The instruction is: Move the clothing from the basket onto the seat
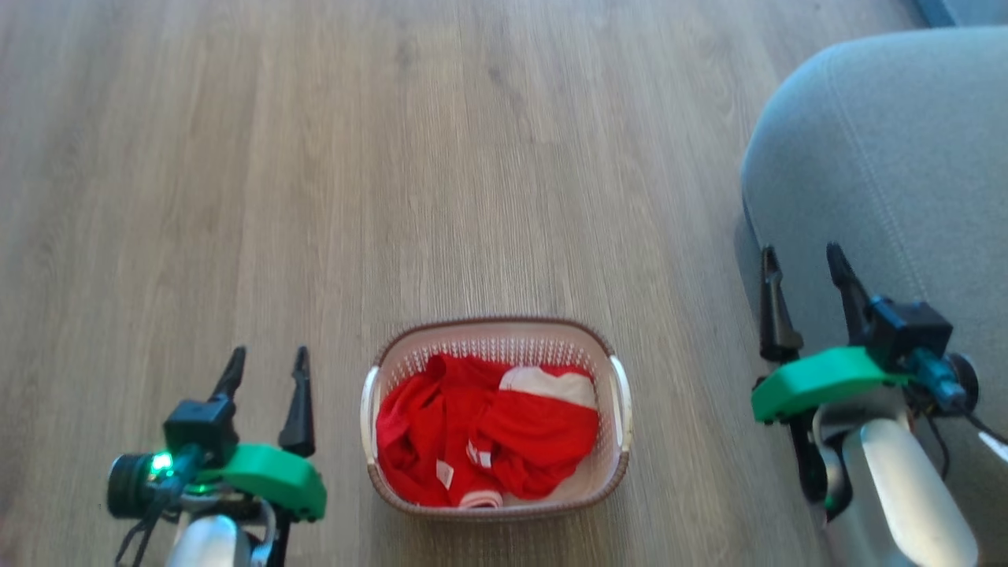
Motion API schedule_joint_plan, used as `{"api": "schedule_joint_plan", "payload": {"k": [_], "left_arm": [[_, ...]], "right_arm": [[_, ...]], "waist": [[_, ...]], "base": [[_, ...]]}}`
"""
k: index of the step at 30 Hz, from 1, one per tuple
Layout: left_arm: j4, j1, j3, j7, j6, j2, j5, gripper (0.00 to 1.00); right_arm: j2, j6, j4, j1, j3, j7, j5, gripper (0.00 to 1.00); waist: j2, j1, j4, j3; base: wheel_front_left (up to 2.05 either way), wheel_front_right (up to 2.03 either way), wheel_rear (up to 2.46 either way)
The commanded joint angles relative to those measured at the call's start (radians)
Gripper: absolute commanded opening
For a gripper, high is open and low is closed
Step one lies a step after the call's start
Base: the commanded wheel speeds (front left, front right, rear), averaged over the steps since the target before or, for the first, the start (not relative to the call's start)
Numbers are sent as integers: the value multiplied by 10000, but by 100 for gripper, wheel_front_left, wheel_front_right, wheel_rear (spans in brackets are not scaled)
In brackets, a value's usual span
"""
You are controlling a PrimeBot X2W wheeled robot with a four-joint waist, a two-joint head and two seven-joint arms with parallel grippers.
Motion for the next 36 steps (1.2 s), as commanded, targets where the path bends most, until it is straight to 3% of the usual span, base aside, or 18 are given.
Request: {"api": "schedule_joint_plan", "payload": {"k": [1, 14, 24, 36], "left_arm": [[-235, -567, 222, -51, -32, 43, -51, 100], [1757, -2690, -1798, -51, -457, 42, -177, 100], [2979, -4364, -3339, -51, -543, 68, 190, 100], [4753, -6332, -4461, -51, -549, 602, 265, 100]], "right_arm": [[65, 23, -387, -586, 228, -47, -91, 100], [70, 23, -779, -2845, 999, -47, 30, 100], [71, 23, -1207, -4192, 1534, -47, 297, 100], [71, 23, -1991, -5410, 2050, -47, 936, 100]], "waist": [[-1, 1, -70, 378], [-1, 1, -850, 3148], [-1, 1, -1477, 5036], [-1, 1, -2310, 7170]], "base": [[0, 0, 0], [0, 0, 0], [0, 0, 0], [0, 0, 0]]}}
